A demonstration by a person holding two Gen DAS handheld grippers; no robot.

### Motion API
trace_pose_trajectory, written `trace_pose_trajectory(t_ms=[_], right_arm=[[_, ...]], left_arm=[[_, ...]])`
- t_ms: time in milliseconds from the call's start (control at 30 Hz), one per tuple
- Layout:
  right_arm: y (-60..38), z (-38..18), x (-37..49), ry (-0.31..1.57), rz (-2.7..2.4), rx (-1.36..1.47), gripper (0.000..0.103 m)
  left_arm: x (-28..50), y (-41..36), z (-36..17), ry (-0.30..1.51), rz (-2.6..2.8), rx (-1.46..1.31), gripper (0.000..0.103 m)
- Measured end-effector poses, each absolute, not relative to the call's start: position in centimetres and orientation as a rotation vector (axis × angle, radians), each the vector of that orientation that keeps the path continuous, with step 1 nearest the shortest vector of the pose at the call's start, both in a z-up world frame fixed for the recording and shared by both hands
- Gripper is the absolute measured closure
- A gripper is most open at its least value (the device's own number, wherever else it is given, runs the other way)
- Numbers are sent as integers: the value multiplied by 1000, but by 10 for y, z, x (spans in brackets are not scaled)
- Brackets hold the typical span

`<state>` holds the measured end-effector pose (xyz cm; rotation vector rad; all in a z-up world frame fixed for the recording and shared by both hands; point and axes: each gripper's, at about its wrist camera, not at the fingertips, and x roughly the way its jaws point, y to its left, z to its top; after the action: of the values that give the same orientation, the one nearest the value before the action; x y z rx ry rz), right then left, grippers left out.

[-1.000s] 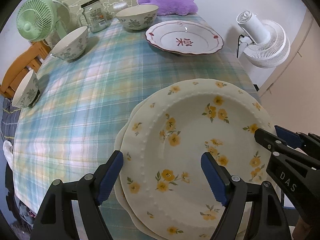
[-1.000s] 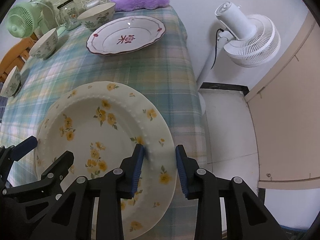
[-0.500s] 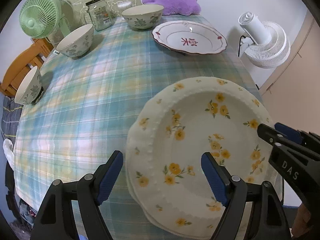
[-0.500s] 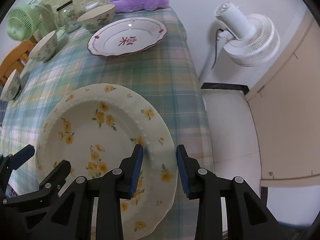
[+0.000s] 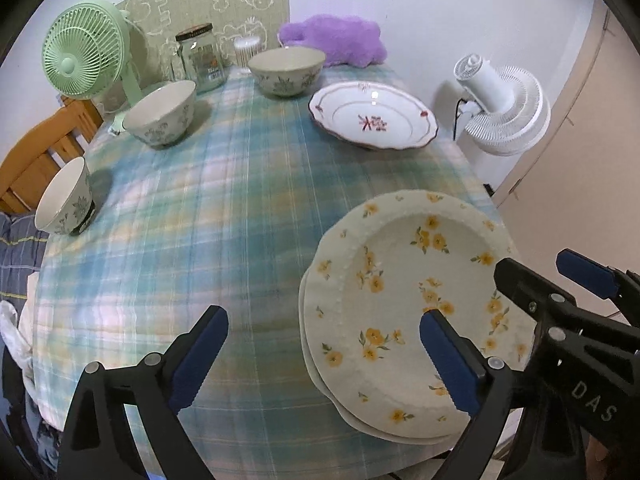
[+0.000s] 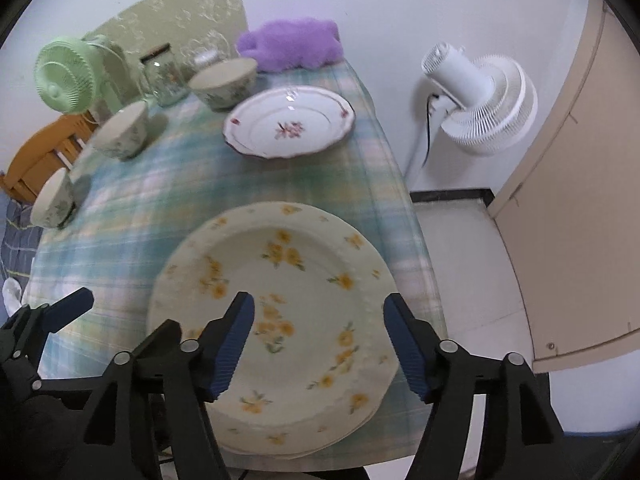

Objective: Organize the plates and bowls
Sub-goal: 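Open both grippers and withdraw them from the stacked plates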

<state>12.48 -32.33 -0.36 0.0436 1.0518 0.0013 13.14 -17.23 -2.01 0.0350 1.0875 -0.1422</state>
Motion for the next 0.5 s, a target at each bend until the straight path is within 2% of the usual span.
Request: trace_pose_trajectory(t_ms=[100, 500], right_arm=[[-321, 9, 125, 1028, 1, 60, 24], [-332, 37, 155, 975, -28, 51, 24]], left_arm=[[132, -168, -8, 1038, -171, 17, 5], [166, -183, 16, 972, -144, 41, 6]])
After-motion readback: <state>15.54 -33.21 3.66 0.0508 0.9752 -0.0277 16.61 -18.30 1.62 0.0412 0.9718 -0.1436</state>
